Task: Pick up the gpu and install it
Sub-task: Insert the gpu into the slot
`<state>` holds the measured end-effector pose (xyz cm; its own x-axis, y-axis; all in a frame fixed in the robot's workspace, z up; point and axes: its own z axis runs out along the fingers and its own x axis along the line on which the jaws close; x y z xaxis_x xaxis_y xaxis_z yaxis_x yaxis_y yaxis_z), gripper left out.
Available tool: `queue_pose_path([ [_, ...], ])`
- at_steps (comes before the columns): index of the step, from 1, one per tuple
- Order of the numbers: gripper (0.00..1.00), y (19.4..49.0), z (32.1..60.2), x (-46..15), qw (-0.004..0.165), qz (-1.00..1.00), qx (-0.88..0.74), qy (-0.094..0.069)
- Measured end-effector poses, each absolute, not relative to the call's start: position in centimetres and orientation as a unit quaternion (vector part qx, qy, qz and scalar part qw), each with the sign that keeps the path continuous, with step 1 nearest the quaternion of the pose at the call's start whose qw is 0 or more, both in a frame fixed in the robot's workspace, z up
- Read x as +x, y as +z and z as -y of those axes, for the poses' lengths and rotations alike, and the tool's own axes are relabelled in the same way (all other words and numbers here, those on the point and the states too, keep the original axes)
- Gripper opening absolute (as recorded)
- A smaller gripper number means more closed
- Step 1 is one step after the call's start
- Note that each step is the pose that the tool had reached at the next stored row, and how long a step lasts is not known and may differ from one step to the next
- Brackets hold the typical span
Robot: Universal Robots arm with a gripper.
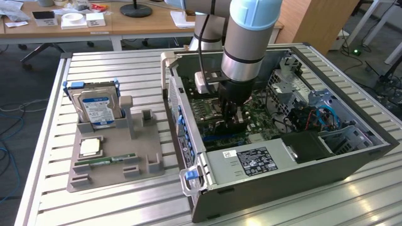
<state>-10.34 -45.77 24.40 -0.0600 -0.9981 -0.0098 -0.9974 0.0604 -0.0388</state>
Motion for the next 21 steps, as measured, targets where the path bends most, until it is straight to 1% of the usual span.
queue_pose_path([
  [21,0.27,24.21,45.77,-10.36,0.017,-0.728,-0.685,-0.011],
])
